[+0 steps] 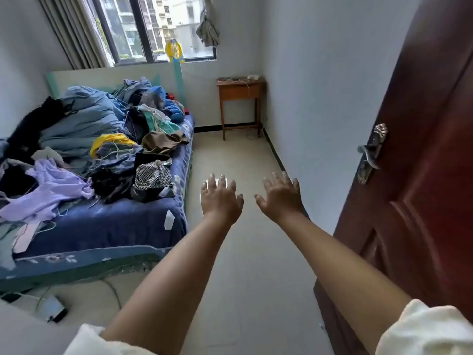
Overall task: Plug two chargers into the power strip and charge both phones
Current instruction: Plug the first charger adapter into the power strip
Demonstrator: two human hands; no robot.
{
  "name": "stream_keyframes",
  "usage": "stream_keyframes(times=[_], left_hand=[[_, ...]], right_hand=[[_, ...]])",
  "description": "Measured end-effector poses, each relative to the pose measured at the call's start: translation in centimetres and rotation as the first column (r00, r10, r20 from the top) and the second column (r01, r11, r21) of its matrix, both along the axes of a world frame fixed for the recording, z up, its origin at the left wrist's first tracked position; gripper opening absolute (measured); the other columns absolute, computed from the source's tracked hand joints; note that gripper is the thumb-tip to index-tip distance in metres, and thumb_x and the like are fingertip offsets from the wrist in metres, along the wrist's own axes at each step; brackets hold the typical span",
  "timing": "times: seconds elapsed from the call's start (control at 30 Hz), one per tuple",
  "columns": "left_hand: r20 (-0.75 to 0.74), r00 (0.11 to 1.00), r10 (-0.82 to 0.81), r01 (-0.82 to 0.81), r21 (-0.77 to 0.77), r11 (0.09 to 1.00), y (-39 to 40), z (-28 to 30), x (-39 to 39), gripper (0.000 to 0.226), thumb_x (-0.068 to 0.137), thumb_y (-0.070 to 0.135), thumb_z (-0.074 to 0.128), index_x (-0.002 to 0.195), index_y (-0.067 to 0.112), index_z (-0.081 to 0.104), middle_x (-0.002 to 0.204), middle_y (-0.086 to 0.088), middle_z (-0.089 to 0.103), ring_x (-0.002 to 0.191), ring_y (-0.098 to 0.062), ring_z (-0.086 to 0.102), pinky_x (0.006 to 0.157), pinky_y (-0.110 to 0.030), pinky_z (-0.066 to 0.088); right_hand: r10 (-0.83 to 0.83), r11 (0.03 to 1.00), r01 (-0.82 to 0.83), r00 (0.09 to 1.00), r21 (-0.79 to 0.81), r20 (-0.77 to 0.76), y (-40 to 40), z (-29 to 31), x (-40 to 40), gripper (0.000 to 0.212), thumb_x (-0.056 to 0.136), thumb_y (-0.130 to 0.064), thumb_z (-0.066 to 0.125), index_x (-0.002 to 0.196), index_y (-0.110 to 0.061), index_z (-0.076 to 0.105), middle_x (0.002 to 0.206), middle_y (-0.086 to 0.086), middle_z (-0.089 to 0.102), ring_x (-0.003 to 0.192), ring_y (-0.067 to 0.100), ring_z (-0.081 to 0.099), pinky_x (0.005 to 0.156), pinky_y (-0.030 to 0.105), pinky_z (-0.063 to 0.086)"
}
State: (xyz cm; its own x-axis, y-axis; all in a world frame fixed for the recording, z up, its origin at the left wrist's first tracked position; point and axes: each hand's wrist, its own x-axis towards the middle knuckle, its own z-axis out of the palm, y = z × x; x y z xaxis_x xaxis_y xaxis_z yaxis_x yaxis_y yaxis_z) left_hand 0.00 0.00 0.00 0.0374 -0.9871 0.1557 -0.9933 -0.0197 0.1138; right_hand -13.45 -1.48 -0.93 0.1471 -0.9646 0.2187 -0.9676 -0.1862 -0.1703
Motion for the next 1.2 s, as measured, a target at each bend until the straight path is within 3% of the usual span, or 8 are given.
stream_keyframes(times=[0.43,0.77,1.0,1.2], left_hand=[[0.002,0.995,0.099,-0.099,0.028,0.995,-29.3,-1.3,9.7,0.05,0.094,0.036,0.033,0.139,0.016,0.026,0.153,-0.01,0.017,0.141,-0.033,0.001,0.114,-0.043,0.005],[0.051,0.998,0.038,-0.039,0.025,0.999,-57.6,1.0,16.8,0.05,0.093,0.037,0.034,0.138,0.016,0.025,0.153,-0.01,0.016,0.141,-0.032,0.002,0.114,-0.042,0.005],[0.022,1.0,-0.021,0.019,0.082,0.996,-77.9,-2.1,17.8,0.051,0.094,0.038,0.031,0.14,0.017,0.021,0.154,-0.009,0.015,0.141,-0.031,0.0,0.114,-0.041,0.005],[-0.014,1.0,0.023,-0.021,0.118,0.993,-96.4,-2.3,20.0,0.052,0.093,0.038,0.031,0.14,0.017,0.021,0.153,-0.009,0.016,0.141,-0.031,0.004,0.114,-0.041,0.008]], right_hand=[[0.074,0.997,-0.073,0.997,0.033,-0.01,-31.3,-1.0,8.0,0.054,0.092,-0.036,0.044,0.139,-0.013,0.032,0.151,0.013,0.026,0.141,0.031,0.015,0.115,0.048,0.011],[-0.027,1.0,0.027,0.999,0.012,0.02,-58.6,1.0,14.2,0.053,0.092,-0.035,0.045,0.139,-0.014,0.032,0.151,0.013,0.026,0.141,0.03,0.015,0.114,0.049,0.011],[-0.099,0.993,0.097,0.994,0.066,0.036,-78.5,-1.6,15.6,0.053,0.093,-0.037,0.044,0.139,-0.014,0.031,0.152,0.013,0.024,0.141,0.031,0.013,0.114,0.049,0.01],[-0.086,0.991,0.081,0.995,0.107,0.043,-97.4,-2.2,17.5,0.054,0.094,-0.039,0.041,0.14,-0.015,0.028,0.153,0.013,0.022,0.142,0.029,0.01,0.115,0.049,0.007]])
